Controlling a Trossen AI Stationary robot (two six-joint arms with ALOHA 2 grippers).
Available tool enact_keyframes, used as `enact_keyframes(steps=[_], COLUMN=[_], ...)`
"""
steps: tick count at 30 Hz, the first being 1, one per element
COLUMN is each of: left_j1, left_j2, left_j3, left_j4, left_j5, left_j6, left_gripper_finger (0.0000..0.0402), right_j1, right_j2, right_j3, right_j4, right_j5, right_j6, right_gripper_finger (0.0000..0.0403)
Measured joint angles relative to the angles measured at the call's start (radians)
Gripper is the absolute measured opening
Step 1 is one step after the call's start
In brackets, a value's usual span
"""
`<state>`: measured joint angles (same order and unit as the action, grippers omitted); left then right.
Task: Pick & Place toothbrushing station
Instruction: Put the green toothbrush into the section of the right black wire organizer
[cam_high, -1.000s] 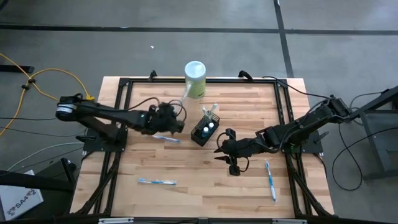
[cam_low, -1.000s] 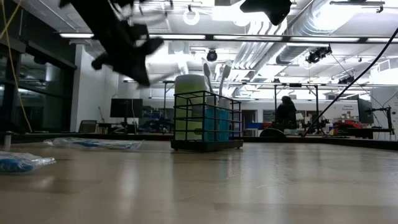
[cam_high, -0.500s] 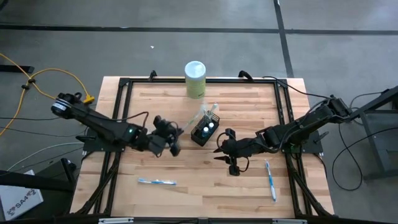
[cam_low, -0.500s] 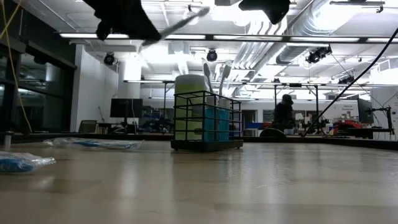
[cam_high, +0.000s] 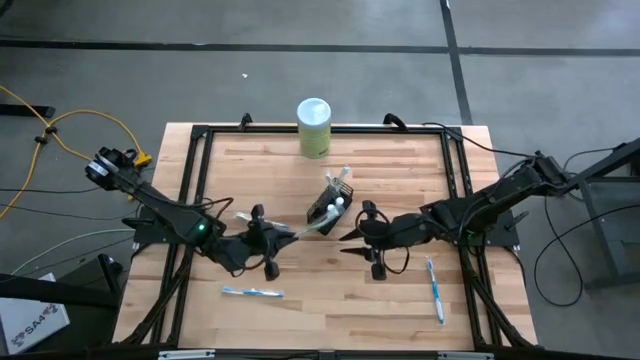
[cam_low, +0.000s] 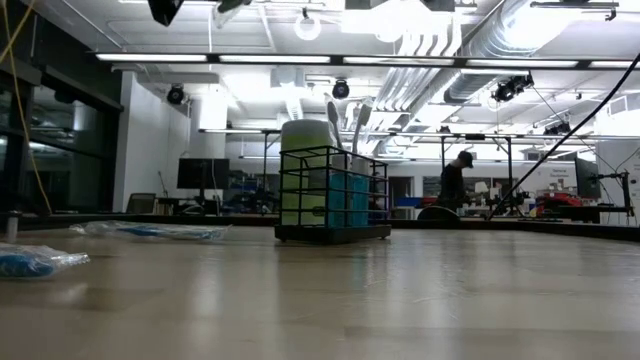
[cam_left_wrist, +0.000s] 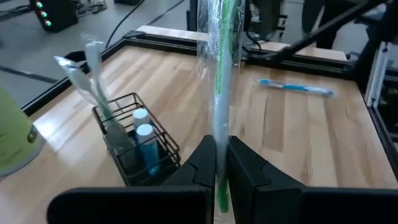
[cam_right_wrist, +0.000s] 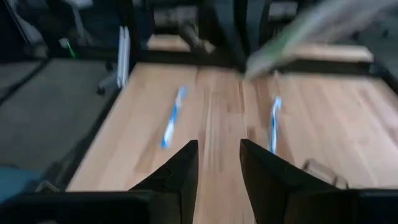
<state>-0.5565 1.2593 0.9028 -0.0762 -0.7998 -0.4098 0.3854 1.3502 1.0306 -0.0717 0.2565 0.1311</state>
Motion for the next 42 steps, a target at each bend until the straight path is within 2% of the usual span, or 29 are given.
enact_keyframes(steps=[11,28,42], left_j1=[-0.030,-0.026,0.011], left_j2=[0.087,0.088,0.088], left_j3=[0.000,0.000,-0.001], left_j4=[0.253,0.264,0.310], left_j5=[0.024,0.043,0.016], left_j6=[0.228,0.245,0.295], left_gripper_finger=[0.0009,0.0009,0.0009], right_j1=[0.001,0.001,0.001], right_j2=[-0.003,-0.003,-0.003], right_j3=[0.001,0.001,0.001], right_j4=[0.123,0.263,0.344], right_j5=[0.058,0.048,0.023], right_j6=[-0.061,-0.133,-0.147], right_gripper_finger=[0.0109,0.0109,0.0109])
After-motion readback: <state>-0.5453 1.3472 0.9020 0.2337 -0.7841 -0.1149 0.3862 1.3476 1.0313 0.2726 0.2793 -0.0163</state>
